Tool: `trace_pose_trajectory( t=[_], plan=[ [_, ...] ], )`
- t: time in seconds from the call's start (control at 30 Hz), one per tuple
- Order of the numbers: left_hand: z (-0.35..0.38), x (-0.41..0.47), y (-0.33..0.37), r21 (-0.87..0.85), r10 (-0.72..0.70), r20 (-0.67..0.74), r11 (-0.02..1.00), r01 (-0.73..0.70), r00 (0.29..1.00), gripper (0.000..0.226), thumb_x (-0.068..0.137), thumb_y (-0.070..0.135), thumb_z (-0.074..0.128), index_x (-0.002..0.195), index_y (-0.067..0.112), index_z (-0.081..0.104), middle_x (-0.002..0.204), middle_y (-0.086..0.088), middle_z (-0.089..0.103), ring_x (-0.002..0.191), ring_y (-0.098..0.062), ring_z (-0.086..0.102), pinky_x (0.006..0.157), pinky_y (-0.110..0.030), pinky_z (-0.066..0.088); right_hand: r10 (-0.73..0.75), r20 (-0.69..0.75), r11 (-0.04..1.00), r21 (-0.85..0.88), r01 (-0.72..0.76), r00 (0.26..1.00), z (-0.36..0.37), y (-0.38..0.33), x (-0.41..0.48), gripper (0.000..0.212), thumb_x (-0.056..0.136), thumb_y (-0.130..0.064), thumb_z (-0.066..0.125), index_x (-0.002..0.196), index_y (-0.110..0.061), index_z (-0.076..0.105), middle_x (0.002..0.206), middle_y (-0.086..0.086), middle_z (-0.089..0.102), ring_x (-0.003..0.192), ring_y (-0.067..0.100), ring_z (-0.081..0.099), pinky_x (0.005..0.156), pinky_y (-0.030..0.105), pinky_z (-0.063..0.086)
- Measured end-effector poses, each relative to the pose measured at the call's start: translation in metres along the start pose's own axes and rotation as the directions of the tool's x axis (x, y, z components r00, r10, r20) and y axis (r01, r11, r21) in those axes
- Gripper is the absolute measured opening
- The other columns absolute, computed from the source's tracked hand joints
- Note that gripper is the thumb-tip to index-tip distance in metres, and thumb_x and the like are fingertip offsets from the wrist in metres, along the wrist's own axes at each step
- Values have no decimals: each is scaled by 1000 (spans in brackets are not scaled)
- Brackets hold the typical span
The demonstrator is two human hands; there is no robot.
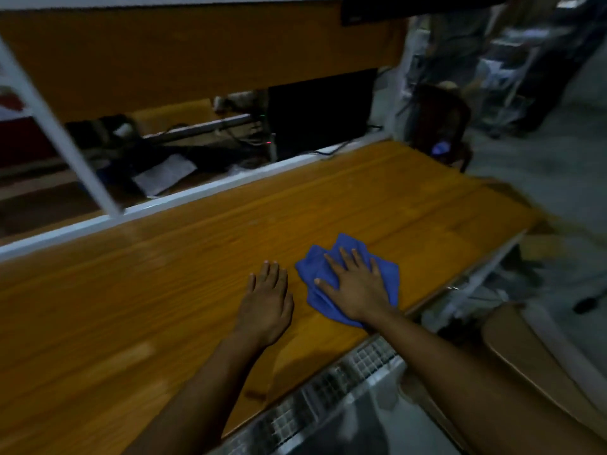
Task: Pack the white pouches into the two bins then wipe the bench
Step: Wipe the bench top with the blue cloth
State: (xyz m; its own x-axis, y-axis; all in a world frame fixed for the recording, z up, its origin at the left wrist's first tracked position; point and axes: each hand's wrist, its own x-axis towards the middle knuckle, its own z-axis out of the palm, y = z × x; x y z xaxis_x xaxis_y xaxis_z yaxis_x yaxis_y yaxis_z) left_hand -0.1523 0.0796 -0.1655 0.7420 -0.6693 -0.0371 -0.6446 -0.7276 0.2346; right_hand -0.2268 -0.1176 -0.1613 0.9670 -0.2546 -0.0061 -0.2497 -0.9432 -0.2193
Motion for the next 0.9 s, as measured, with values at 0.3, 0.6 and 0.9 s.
trace_pose_trajectory(
  t=[0.3, 0.6, 0.9],
  plan=[
    [35, 97, 155, -3, 226, 39, 974, -226, 973, 71, 93, 48, 8, 154, 12, 13, 162, -9, 6, 150, -23, 0, 120, -41, 3, 271, -144, 962, 24, -271, 952, -31, 160, -1, 54, 99, -57, 29, 147, -32, 29, 156, 3, 25, 140, 30, 20, 109, 55, 22],
    [67, 204, 337, -48, 450, 103, 893, -447, 887, 69, 97, 53, 16, 153, 13, 18, 161, -12, 11, 149, -27, 4, 120, -45, 6, 585, -307, 775, 483, -407, 751, -56, 341, -64, 31, 98, -29, 50, 128, -20, 47, 122, 10, 57, 102, 31, 57, 72, 30, 37],
    [95, 308, 444, 29, 560, 101, 825, -565, 823, 77, 88, 57, 18, 153, 15, 18, 161, -12, 12, 149, -28, 9, 119, -44, 10, 815, -214, 569, 474, -672, 539, -2, 547, -160, 25, 92, -30, 56, 102, -9, 47, 98, 18, 62, 86, 38, 60, 67, 44, 47]
  ],
)
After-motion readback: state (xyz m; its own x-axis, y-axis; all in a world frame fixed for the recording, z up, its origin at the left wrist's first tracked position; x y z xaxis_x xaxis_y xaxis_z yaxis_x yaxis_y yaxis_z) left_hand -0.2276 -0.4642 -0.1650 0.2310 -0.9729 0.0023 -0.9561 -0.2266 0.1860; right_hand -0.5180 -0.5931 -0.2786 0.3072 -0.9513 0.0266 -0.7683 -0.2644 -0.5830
